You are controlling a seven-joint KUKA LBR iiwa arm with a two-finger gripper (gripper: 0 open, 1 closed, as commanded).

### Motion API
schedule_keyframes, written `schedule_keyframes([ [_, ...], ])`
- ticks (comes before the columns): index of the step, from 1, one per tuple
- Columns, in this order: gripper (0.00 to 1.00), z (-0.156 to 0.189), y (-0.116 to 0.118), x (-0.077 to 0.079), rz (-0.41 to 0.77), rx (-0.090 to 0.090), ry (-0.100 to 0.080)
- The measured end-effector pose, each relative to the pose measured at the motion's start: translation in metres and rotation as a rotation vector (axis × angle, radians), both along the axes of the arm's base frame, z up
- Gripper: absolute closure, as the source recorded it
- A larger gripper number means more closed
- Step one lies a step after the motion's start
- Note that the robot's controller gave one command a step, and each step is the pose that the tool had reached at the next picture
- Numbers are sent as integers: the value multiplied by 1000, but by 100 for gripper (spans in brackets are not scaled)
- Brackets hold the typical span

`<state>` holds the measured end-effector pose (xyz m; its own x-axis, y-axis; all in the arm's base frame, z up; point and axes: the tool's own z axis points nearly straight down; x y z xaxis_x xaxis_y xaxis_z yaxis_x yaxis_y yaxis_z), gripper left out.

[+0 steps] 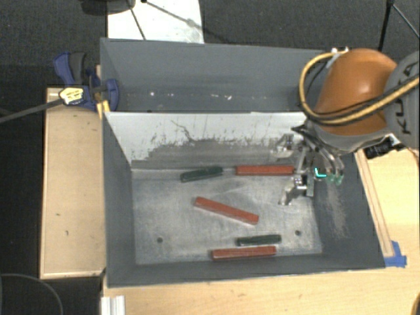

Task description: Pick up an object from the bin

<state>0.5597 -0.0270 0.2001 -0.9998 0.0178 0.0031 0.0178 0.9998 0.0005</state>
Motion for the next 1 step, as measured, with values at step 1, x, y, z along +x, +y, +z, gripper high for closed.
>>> schedule_keyframes([
  [1,0,3,0,2,1,0,-6],
])
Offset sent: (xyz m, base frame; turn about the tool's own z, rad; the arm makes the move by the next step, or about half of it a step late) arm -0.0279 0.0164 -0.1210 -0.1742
